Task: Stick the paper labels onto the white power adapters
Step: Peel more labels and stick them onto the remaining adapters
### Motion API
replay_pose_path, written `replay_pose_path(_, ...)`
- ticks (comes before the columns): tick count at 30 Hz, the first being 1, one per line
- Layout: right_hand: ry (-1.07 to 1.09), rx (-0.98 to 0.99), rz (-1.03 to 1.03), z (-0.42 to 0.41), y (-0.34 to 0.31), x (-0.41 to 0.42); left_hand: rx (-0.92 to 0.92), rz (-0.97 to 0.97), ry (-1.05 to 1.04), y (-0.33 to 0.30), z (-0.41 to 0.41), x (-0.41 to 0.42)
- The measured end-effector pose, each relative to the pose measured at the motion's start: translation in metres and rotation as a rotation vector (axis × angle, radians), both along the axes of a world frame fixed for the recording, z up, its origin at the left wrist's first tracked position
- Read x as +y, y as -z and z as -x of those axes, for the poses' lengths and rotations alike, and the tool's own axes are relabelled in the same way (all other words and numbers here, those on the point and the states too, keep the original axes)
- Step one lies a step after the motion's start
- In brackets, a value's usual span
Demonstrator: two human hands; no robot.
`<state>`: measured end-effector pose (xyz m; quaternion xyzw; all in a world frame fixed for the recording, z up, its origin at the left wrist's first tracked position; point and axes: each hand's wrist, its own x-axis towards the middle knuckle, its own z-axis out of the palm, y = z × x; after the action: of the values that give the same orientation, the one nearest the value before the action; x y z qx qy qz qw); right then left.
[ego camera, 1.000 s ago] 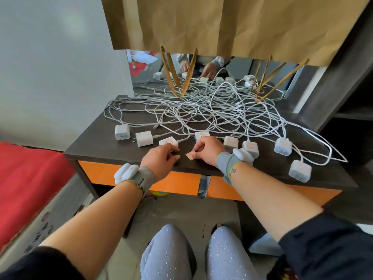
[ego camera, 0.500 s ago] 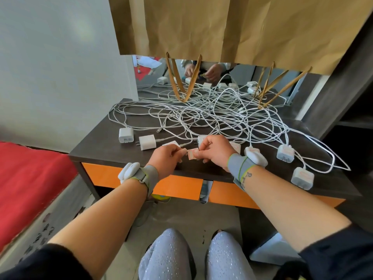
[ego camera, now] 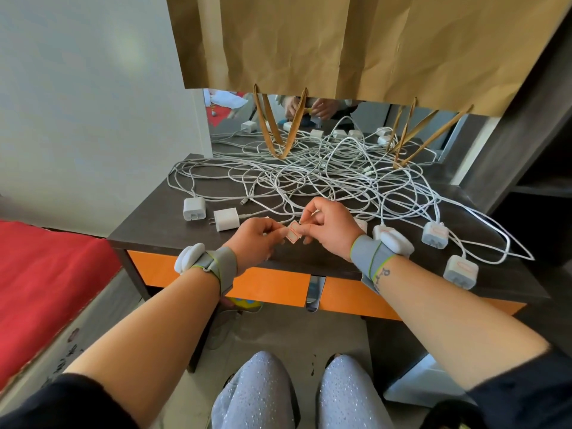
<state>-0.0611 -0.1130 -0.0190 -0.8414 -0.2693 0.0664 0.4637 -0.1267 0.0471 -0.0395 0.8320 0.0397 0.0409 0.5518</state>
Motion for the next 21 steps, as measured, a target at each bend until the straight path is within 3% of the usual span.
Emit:
replay_pose_path(14,0.000,-0.055,-0.014,0.0033,-0.0055,0.0059,-0.018,0.028,0.018,-0.0046,0.0032,0.0083)
replay_pose_path(21,-0.101,-0.167,0.110,0.0062,-0.0070,0.0058,-0.046,-0.020,0.005,-0.0086,0.0028,0.0103)
